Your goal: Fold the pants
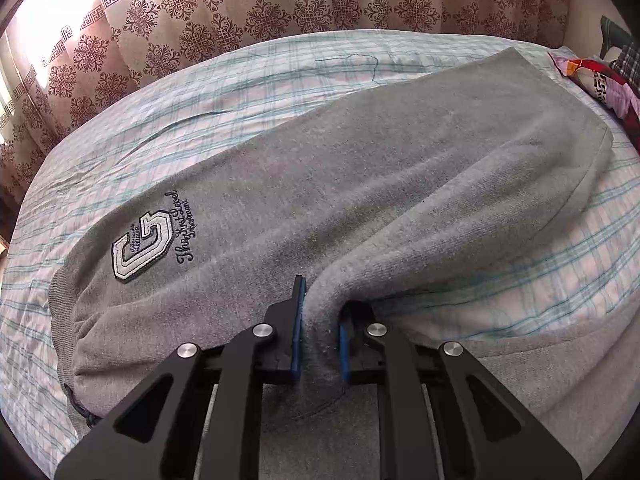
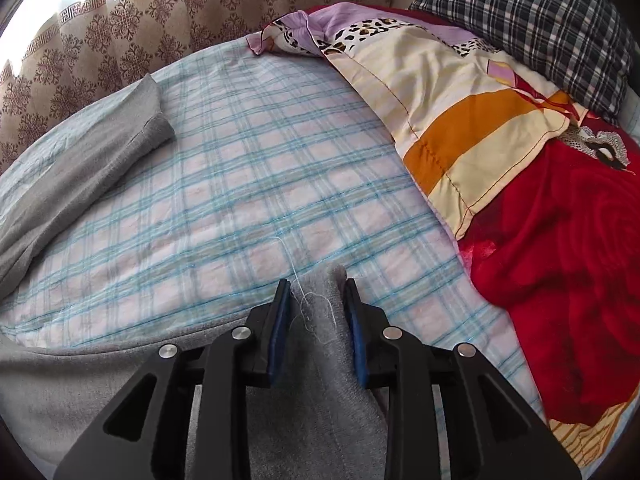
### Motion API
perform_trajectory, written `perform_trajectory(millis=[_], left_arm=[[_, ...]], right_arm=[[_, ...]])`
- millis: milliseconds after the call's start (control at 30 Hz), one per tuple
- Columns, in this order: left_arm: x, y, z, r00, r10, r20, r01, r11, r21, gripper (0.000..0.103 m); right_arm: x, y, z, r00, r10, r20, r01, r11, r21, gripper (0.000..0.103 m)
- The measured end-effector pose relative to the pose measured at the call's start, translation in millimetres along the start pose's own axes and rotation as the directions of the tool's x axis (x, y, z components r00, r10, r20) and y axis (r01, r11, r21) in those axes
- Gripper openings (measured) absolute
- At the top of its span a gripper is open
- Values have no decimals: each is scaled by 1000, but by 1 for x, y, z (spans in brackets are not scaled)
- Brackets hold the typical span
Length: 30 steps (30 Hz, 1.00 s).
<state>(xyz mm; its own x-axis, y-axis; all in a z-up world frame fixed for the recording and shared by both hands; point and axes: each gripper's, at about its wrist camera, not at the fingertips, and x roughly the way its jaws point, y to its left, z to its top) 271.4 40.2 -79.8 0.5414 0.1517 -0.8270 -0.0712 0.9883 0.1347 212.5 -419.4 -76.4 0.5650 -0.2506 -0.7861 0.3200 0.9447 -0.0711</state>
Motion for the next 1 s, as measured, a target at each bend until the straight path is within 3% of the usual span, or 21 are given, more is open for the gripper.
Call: perform_trajectory(millis=[100, 167, 233, 367, 467, 600, 700, 800, 867, 1000], left_arm=[[-4, -2, -3, 1000, 15, 19, -16, 999, 29, 25], [-8, 0, -4, 1000, 15, 19, -15, 1000, 27, 61], [-15, 4, -8, 999, -5, 35, 5, 1000, 17, 71], [-34, 6, -18, 998, -46, 53, 45, 999, 21, 79], [-53, 2, -26, 995, -61, 82, 60, 998, 17, 80], [-76, -18, -37, 987, -118, 113, 113, 992, 53, 80], [-82, -47, -44, 978, -192, 84, 180, 974, 136, 80], [-72, -74, -50, 976, -218, 27, 209, 959, 190, 65], [-55, -83, -50, 977, -211, -23, 211, 959, 187, 47], [-29, -87, -42, 978, -197, -61, 204, 969, 140, 45]], right_arm=[[-6, -12, -1, 1000, -12, 9, 11, 999, 33, 59], [-15, -22, -2, 1000, 13, 29, -15, 997, 69, 61], [-29, -25, -5, 998, 6, 60, -10, 997, 75, 61], [-60, -22, -11, 992, -24, 128, 18, 999, 47, 62], [-77, -16, -16, 988, -24, 155, 18, 999, 43, 65], [-84, 17, -31, 989, 105, 108, -104, 994, -23, 65], [-84, 55, -45, 979, 199, 48, -194, 976, -97, 65], [-77, 89, -59, 968, 247, -39, -250, 954, -166, 65], [-68, 104, -67, 968, 237, -83, -249, 945, -213, 65], [-45, 111, -72, 972, 193, -138, -221, 949, -225, 65]])
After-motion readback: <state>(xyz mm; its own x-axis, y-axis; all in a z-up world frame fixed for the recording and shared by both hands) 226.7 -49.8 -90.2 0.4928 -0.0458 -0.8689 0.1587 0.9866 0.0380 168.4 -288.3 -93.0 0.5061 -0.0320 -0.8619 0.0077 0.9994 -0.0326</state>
